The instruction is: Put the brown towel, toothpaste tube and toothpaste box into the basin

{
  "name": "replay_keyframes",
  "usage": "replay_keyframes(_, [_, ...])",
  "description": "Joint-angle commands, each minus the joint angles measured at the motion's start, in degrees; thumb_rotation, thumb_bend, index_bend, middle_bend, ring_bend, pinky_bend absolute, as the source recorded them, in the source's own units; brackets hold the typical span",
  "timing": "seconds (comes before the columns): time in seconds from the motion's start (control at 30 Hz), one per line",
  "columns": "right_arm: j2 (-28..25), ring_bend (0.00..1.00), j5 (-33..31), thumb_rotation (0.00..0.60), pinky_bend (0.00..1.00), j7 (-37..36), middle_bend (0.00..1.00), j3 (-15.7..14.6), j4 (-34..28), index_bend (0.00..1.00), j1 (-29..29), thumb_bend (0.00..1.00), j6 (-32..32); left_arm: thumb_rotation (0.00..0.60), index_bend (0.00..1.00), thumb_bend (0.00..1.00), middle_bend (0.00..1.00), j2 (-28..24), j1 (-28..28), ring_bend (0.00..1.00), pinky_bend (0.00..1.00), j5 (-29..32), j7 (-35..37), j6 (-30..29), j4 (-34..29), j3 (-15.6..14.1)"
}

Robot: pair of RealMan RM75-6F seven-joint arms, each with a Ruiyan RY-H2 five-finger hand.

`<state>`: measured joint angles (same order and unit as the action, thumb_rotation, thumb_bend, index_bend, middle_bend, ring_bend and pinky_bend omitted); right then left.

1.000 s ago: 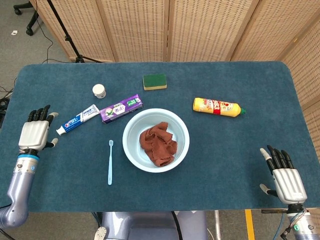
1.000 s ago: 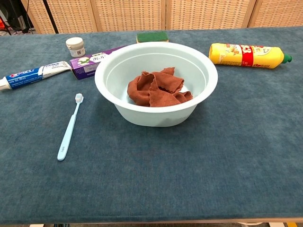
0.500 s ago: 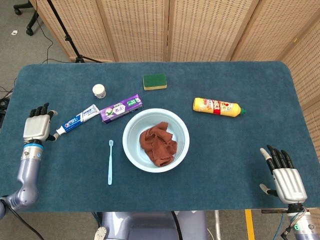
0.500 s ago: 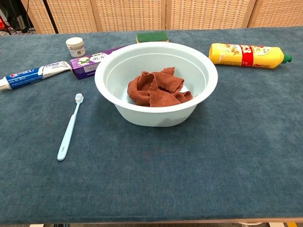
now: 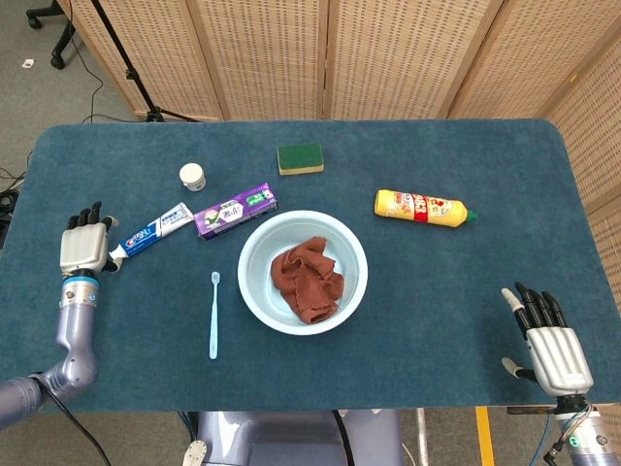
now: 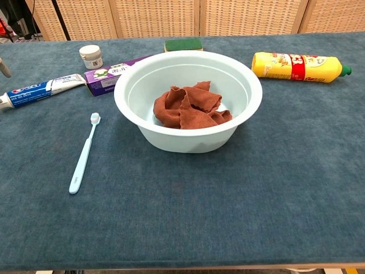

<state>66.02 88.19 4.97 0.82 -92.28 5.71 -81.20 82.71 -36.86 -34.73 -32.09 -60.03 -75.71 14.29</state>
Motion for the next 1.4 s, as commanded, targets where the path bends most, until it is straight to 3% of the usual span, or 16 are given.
replay_keyframes(0.03, [-0.02,0.00,0.14,0.600,0.00,-0.15,0.00,-0.05,-0.01,0.00,0.04,0.10,0.01,0.600,0.31,0.26,0.05,1.76,-0.62,0.03,0.10,0.16,-0.14,-0.60,1.65,0.21])
replay_keyframes(0.97, [-0.32,0.00,1.29,0.600,0.00,-2.14,0.00,-0.34,0.13,0.00,0.14,0.10,-0.53,0.600,0.32,0.30,0.07,12.00,-3.79,0.06,0.15,0.10,-0.76,-0.20,12.30,2.35])
replay_keyframes(1.2, [-0.43,0.00,1.50,0.600,0.00,-2.52,0.00,-0.29,0.09,0.00,0.10,0.10,-0.87,0.600,0.43,0.35,0.18,13.92,-3.96,0.16,0.27,-0.79,-0.34,-0.65,14.44,2.70])
replay_keyframes(1.4, [-0.48,0.00,1.67,0.600,0.00,-3.05,0.00,-0.24,0.17,0.00,-0.02,0.10,-1.31,0.600,0.64,0.45,0.34,15.36,-3.79,0.32,0.42,-2.45,0.63,-1.62,16.26,2.93])
